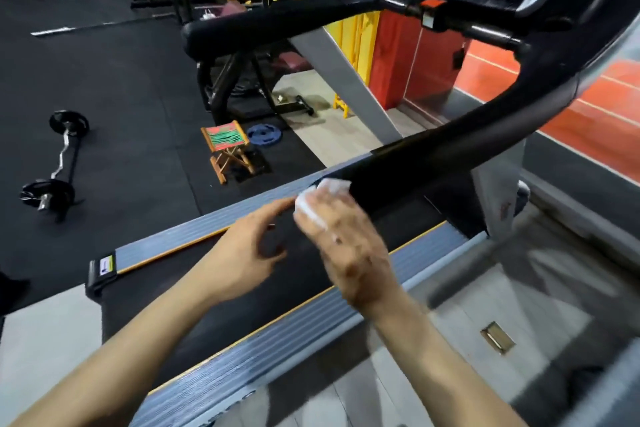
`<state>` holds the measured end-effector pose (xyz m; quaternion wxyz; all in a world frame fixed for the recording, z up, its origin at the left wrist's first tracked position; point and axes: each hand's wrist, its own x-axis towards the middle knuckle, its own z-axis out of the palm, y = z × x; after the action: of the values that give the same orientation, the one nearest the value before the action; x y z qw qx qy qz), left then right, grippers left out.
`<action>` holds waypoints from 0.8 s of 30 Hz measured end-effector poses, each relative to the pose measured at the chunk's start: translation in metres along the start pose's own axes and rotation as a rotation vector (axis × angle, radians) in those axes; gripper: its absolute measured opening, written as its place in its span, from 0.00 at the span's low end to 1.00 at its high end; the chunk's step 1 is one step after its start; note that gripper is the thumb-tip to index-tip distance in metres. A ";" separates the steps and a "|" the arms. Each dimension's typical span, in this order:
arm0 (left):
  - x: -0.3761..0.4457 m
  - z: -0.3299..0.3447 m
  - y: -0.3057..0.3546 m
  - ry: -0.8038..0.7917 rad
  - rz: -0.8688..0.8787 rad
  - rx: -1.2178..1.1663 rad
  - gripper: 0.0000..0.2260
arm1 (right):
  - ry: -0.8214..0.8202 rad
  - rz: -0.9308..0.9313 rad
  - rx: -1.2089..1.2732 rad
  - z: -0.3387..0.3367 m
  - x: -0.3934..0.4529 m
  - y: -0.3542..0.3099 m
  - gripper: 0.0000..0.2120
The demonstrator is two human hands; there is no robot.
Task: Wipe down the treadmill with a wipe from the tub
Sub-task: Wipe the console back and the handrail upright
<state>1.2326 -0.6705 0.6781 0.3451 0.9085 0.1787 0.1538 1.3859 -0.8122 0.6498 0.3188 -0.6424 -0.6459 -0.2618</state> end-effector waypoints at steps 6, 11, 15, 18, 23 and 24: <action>-0.013 -0.011 -0.009 0.124 -0.006 -0.048 0.31 | -0.129 -0.087 -0.286 -0.015 0.020 0.002 0.20; -0.016 -0.014 0.005 0.187 -0.041 -0.101 0.27 | -0.163 -0.052 -0.404 0.008 0.030 -0.017 0.18; -0.019 -0.018 0.013 0.195 -0.049 -0.079 0.25 | -0.267 -0.237 -0.465 0.002 -0.007 -0.016 0.18; -0.017 -0.022 0.020 0.184 -0.031 -0.052 0.23 | -0.168 -0.241 -0.407 -0.008 -0.027 -0.003 0.20; -0.006 -0.018 0.039 0.165 0.046 0.033 0.20 | 0.060 0.118 -0.234 0.022 -0.075 -0.018 0.23; -0.002 -0.016 0.045 0.169 0.068 0.060 0.21 | 0.092 0.212 -0.127 0.029 -0.075 -0.038 0.23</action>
<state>1.2338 -0.6937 0.7201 0.2962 0.9077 0.1806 0.2359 1.3432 -0.8418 0.5772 0.3330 -0.7132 -0.5411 -0.2962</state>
